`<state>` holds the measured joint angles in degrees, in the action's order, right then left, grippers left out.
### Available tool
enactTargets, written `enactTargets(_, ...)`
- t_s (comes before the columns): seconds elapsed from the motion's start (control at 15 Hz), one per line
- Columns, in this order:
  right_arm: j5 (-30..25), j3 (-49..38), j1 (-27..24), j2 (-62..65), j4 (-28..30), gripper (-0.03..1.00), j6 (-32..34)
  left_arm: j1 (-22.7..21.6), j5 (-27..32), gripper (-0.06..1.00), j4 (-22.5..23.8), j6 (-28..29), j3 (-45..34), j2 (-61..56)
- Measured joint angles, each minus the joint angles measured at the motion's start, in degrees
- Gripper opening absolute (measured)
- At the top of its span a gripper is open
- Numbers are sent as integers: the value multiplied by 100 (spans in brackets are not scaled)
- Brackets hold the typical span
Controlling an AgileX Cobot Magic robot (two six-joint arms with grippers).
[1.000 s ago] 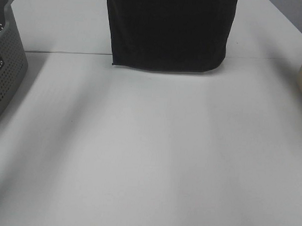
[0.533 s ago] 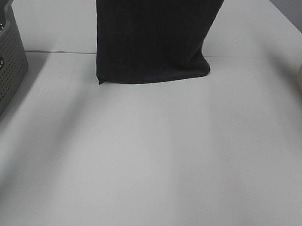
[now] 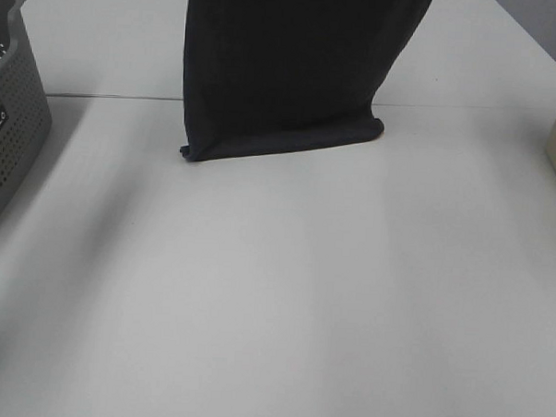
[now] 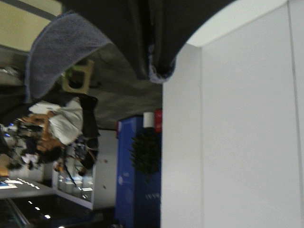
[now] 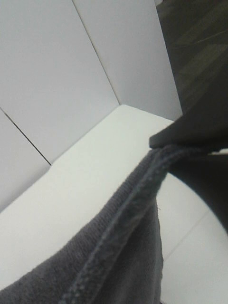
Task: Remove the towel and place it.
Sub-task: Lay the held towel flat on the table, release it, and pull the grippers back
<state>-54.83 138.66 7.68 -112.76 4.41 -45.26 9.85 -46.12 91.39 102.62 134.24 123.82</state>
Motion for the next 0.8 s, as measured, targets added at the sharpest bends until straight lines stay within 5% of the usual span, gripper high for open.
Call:
enactTargets(0.13,-831,0,0,212,-17,1,-6,-57,-693,0,653,762,6,-132)
enactTargets(0.33,-1484,0,0,567,-338,1,-195,-241,-2108,0,831,1839,17,-298)
enactTargets(0.6,-1507,-80,0,928,-1026,1,-120,-252,-2372,0,922,2779,23,-361)
enactTargets(0.8,-1495,-1369,0,1684,-1049,1,178,-252,-2372,0,911,2590,-510,-808)
